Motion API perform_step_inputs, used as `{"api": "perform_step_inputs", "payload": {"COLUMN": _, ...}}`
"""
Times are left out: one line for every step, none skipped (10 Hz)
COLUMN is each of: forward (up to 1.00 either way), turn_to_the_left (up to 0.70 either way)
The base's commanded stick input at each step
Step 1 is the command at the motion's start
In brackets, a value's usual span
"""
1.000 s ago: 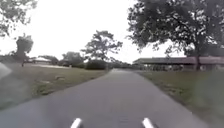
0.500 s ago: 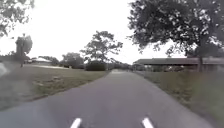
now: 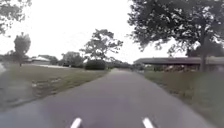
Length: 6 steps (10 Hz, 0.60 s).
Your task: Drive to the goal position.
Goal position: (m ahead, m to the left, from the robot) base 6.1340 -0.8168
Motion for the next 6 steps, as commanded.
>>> {"api": "perform_step_inputs", "payload": {"forward": 0.85, "turn_to_the_left": -0.12}}
{"api": "perform_step_inputs", "payload": {"forward": 0.85, "turn_to_the_left": -0.18}}
{"api": "perform_step_inputs", "payload": {"forward": 0.85, "turn_to_the_left": -0.34}}
{"api": "perform_step_inputs", "payload": {"forward": 0.85, "turn_to_the_left": -0.24}}
{"api": "perform_step_inputs", "payload": {"forward": 0.85, "turn_to_the_left": 0.0}}
{"api": "perform_step_inputs", "payload": {"forward": 0.85, "turn_to_the_left": 0.0}}
